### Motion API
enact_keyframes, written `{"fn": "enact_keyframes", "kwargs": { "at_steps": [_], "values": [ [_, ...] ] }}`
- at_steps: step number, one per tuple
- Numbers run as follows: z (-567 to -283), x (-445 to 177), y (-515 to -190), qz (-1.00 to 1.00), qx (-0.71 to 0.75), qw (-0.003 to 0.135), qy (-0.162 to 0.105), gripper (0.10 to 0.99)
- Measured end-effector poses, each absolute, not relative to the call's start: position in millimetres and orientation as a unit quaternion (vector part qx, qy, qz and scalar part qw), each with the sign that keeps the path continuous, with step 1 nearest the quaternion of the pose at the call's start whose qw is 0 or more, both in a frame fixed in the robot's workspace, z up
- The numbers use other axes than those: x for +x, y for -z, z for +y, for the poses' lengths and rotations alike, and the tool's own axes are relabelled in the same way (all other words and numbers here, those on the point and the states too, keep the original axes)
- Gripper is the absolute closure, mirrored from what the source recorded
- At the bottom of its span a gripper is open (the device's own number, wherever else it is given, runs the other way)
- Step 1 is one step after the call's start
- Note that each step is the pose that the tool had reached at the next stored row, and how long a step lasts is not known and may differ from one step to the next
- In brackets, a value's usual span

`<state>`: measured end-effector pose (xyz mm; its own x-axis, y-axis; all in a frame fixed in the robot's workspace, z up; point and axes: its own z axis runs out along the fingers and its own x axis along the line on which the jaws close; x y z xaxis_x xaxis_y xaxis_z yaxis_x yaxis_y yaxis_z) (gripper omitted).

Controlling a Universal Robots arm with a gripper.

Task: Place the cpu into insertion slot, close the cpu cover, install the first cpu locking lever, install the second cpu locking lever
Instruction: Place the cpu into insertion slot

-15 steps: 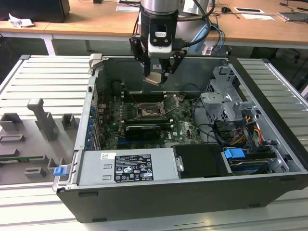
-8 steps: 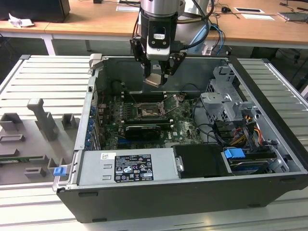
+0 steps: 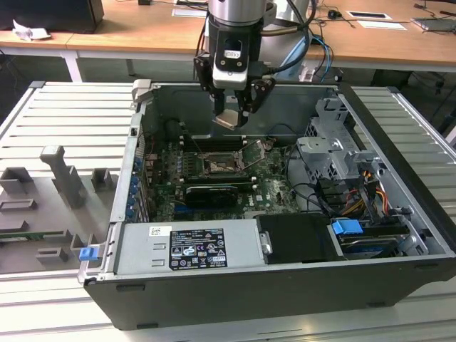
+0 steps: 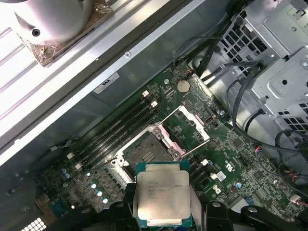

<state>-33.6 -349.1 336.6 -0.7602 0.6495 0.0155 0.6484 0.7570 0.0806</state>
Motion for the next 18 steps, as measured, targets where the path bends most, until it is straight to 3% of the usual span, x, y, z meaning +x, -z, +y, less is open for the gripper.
{"fn": "enact_keyframes", "kwargs": {
  "at_steps": [18],
  "values": [
    [-349.1, -33.6, -330.1, 0.911, 0.41, 0.01, -0.038, 0.557]
  ]
}}
